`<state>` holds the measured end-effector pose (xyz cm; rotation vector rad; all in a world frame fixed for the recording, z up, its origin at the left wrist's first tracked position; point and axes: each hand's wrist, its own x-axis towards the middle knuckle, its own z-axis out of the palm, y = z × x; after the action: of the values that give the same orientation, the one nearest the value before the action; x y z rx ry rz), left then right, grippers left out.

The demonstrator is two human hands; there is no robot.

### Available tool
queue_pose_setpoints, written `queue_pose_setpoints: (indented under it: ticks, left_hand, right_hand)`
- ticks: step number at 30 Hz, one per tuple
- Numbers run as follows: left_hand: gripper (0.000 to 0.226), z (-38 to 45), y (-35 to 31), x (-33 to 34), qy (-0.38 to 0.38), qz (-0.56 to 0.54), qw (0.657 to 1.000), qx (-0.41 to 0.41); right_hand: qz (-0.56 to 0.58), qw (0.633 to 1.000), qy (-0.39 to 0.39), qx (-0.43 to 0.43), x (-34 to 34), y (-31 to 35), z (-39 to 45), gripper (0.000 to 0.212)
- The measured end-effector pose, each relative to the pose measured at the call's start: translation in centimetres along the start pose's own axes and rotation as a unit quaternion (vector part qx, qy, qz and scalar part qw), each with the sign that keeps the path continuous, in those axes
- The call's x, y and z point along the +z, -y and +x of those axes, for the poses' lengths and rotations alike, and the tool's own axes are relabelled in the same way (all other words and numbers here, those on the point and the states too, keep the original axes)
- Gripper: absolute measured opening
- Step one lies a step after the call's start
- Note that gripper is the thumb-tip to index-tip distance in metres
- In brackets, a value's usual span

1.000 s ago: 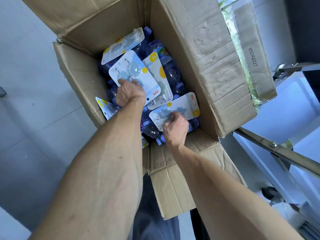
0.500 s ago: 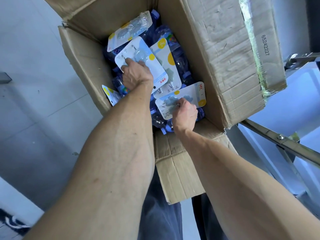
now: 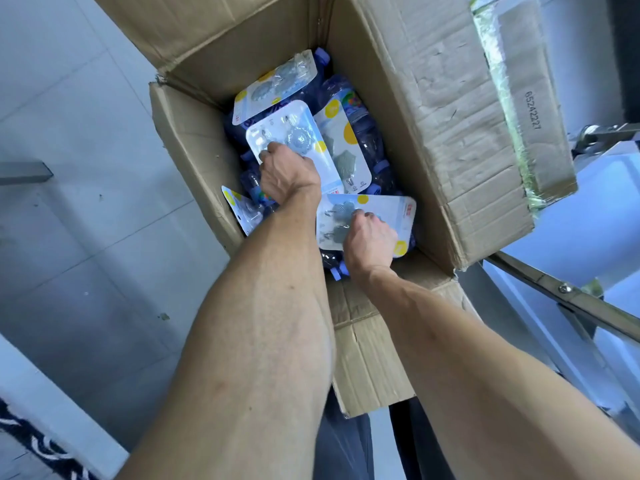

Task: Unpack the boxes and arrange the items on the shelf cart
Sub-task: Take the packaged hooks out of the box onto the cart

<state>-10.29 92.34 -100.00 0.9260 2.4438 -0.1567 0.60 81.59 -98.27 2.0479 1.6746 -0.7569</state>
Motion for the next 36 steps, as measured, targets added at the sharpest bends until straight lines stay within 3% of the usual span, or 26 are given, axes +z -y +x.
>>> queue_pose_setpoints:
  ticks: [3,8,14,18,24,30,36]
  left_hand:
    - [0.03,-0.6,-0.6,-2.8,-0.011,-0.005,1.0,0.015]
    - [0.029,-2.7,-1.3,-9.8,-0.038,-0.009,0.998,0.04]
    - [0.028,-10.0,-2.2,-21.8,-0.114,-0.043,0.992,0.011]
    - [0.028,-19.4,-2.7,-27.9,-0.12,-0.033,0.991,0.045]
    - [0.029,-32.7,-4.5,-32.5,-0.077,-0.052,0.994,0.064]
    - [0.023,-41.9,-3.1,-35.7,-0.074,-0.03,0.992,0.093]
    - [0.025,-50.4,-3.7,-37.0,-0.094,-0.014,0.984,0.151]
  right_hand:
    - [-0.011,0.999,0.008,-0.039,-1.9,1.1,-1.0,0.024]
    - [0.033,0.999,0.009,-0.016,-7.9,2.0,-2.9,0.024]
    - [0.084,0.995,-0.032,0.05,-20.9,0.3,-6.6,0.029]
    - [0.167,0.977,-0.083,0.1,-30.0,-1.1,-11.8,0.03]
    - [0.22,0.957,-0.161,0.102,-38.1,-5.3,-20.7,0.021]
    - [0.194,0.954,-0.2,0.11,-41.6,-11.0,-29.2,0.018]
    - [0.249,0.928,-0.234,0.145,-44.0,-17.0,-35.7,0.019]
